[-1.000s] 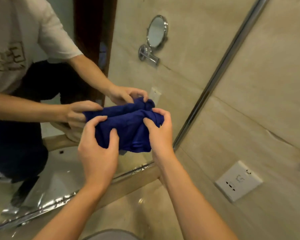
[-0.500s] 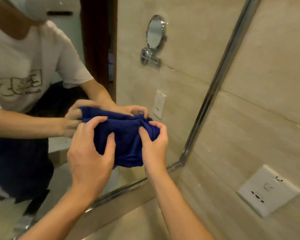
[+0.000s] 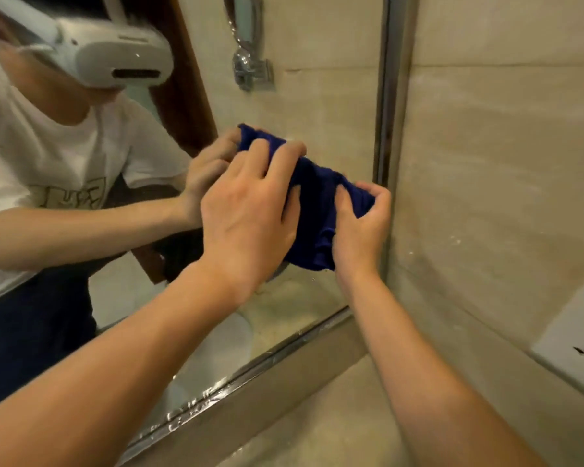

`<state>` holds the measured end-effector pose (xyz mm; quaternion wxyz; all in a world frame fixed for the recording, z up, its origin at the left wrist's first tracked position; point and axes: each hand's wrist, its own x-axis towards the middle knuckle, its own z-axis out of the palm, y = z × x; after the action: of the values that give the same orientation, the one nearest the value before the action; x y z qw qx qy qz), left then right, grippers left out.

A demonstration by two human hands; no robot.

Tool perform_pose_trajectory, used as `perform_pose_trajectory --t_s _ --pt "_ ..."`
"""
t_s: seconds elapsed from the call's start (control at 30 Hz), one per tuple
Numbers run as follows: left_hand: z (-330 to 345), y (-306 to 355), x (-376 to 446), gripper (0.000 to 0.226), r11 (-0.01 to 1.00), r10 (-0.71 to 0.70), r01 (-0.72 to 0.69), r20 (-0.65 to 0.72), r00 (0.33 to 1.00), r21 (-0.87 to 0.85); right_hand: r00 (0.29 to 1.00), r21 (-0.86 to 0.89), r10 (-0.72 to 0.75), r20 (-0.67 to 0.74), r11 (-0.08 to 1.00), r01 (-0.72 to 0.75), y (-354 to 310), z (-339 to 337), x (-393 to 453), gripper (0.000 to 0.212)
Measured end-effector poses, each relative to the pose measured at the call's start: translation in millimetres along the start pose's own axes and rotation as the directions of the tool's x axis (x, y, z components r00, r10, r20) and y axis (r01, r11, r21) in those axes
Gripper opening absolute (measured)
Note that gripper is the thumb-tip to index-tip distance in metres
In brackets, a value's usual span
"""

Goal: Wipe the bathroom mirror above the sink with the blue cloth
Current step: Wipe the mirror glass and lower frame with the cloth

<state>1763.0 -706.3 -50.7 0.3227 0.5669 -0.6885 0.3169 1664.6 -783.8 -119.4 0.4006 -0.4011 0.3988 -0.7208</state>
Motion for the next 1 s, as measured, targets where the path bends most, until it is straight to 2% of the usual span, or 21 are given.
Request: perform_pose_trajectory --t_s 0.13,0.37,0.5,0.7,0.9,0.93,1.0 --pt "36 17 -21 0.030 0.999 0.050 -0.049 0.110 0.993 -0.013 0.998 -0.129 0.046 0.052 0.991 -0.039 37 -37 13 0.022" --pt "82 39 -78 0.043 0.967 -0.133 0.181 0.250 0.959 -0.178 0.985 -0.410 0.040 0.166 0.912 0.032 71 -80 14 0.023" --pt "94 42 -107 0.045 0.921 -0.213 0.298 0.316 0.925 -0.252 0.979 -0.494 0.058 0.196 0.868 0.048 92 -94 14 0.026" --pt "105 52 -132 0.044 0.808 -0.325 0.472 0.401 0.857 -0.354 0.981 -0.531 0.111 0.157 0.847 -0.011 114 -103 0 0.030" --pt "114 63 -147 0.042 0.661 -0.451 0.595 0.391 0.802 -0.458 0.977 -0.469 0.169 0.130 0.879 -0.089 120 -110 1 0.035" --pt "117 64 -151 0.041 0.633 -0.472 0.622 0.407 0.782 -0.461 0.974 -0.469 0.183 0.132 0.877 -0.101 122 -111 1 0.036" --pt "123 65 -159 0.040 0.548 -0.529 0.727 0.501 0.685 -0.414 0.967 -0.545 0.196 0.165 0.835 -0.076 129 -115 -1 0.038"
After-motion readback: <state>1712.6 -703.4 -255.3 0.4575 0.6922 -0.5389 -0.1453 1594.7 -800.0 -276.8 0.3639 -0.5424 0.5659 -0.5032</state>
